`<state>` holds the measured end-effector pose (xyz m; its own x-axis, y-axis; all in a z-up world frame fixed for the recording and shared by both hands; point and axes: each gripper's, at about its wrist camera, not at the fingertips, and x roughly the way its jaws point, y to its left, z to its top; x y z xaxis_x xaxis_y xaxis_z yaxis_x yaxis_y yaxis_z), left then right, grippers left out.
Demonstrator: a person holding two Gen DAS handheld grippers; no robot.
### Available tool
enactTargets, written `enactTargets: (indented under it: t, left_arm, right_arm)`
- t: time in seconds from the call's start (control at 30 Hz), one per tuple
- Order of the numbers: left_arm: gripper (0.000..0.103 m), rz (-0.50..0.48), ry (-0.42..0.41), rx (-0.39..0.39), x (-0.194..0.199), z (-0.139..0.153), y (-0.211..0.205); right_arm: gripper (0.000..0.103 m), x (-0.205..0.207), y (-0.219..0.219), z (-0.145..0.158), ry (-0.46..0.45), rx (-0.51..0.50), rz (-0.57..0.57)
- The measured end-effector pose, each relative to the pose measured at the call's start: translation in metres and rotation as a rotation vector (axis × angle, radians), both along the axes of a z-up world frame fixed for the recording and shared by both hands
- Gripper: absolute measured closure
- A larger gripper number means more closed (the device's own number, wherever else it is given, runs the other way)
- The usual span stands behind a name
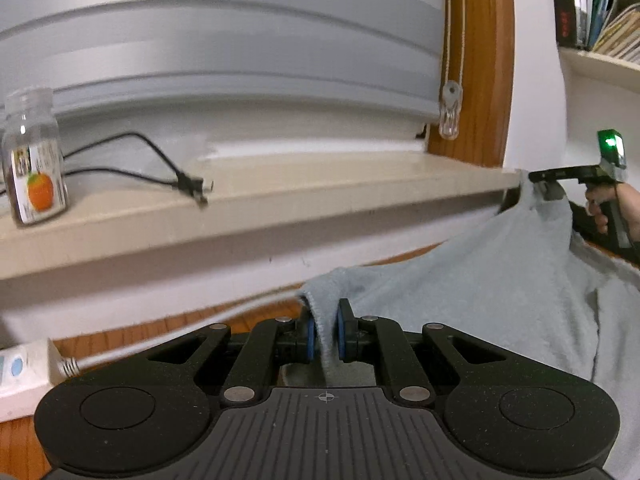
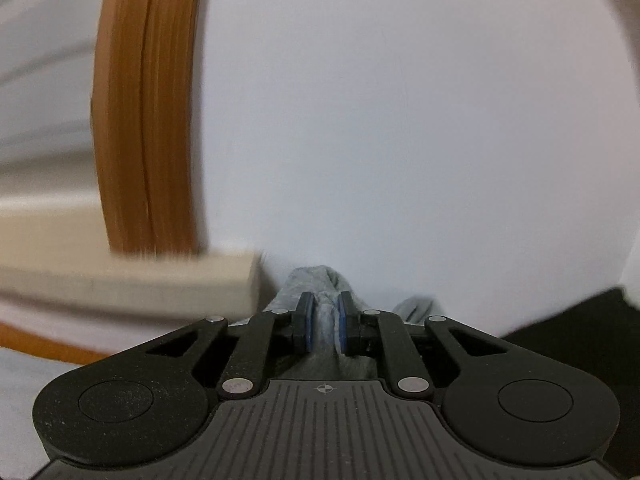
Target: Fold clothes
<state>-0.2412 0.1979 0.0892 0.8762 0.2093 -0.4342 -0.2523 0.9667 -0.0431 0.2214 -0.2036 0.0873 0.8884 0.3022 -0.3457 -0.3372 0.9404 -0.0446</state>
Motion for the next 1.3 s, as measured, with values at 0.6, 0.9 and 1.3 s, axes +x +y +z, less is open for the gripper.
enactTargets:
  t: [0.6, 0.9, 1.3]
  left_arm:
    - [0.072, 0.129, 0.059, -0.042, 0.005, -0.001, 0.003]
    - [0.04, 0.178, -0.06, -0.012, 0.005, 0.021, -0.026]
    - [0.028, -0.14, 0.04, -0.081, 0.065, -0.017, -0.083]
  right_arm:
    - [0.09, 0.013, 0.01, -0.024, 0.335, -0.174, 0.267]
    - [0.046, 0.001, -0.054, 0.001, 0.321, -0.04, 0.253]
    - [0.02, 0.062, -0.055, -0.049, 0.373, -0.112, 0.015]
